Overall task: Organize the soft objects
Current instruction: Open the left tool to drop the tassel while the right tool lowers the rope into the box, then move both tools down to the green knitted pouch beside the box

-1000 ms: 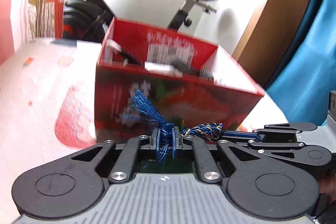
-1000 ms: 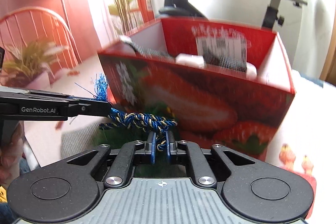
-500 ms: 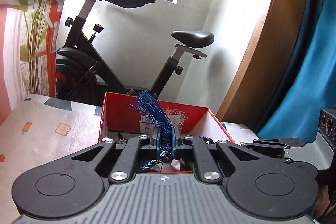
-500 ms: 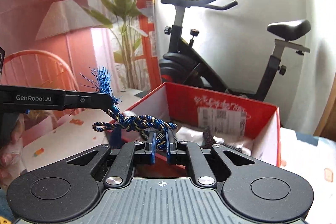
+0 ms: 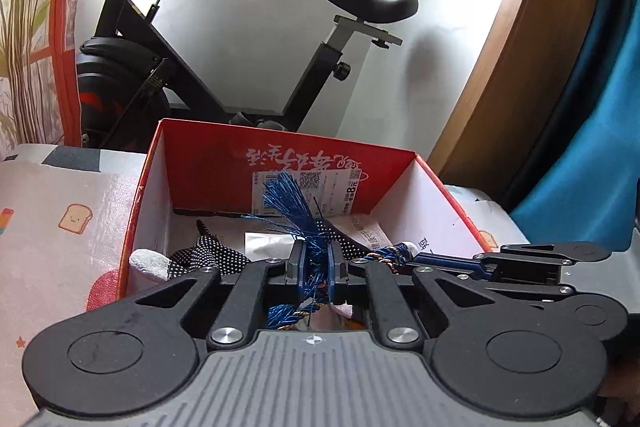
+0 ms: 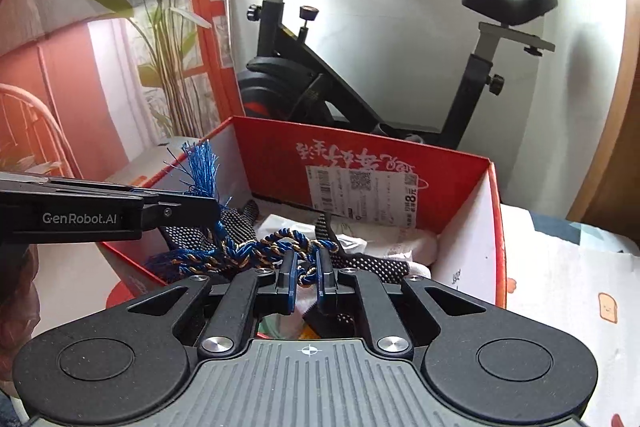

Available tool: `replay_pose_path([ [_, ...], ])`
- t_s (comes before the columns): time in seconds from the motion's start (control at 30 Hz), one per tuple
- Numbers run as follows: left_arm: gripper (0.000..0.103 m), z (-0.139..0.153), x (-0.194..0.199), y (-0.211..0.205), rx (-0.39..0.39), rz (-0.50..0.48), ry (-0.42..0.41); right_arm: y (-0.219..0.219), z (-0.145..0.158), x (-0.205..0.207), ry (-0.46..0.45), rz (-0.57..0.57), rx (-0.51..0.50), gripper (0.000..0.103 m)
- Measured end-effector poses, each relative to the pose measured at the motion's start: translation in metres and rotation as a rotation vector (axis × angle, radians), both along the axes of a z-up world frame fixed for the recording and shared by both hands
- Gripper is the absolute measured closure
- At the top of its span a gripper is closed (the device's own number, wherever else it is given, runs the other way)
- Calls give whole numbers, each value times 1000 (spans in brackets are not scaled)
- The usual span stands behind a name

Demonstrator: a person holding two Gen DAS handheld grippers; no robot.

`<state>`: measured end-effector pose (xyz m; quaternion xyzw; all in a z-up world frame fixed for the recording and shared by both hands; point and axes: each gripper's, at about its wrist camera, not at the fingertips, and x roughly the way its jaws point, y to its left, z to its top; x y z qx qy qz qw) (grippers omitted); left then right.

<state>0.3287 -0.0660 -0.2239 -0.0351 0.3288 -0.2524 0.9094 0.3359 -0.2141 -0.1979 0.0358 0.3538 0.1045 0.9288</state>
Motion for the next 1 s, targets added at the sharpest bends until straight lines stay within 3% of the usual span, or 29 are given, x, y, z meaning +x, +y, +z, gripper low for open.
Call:
replay_pose_path([
  [0.23,86,-15,12,-3,38,-15,45,-10,-12,3,46,-48,-7,94],
  [0.33,78,-12,10,-1,42,-25,27,-15,-15,3,59,-65,-18,94],
  [0.4,62,-10,8,0,55,-29,13,-19,-17,3,66,-79,-20,94],
  [0.47,54,-7,4,2,63,-28,-9,-22,-18,4,74,-93,-25,93],
  [0.67,45,3,-4,15,57,-9,-37,-29,-15,-2,52,-158,-69,86],
  [0.8,40,12,-17,30,75,7,-88,-34,-5,-11,1,-162,-48,74],
  [0.9,36,18,-28,48,60,34,-99,-37,3,-21,-32,-149,-12,41],
  [1.0,27,21,-40,68,27,66,-105,-37,9,-33,-65,-153,2,35],
])
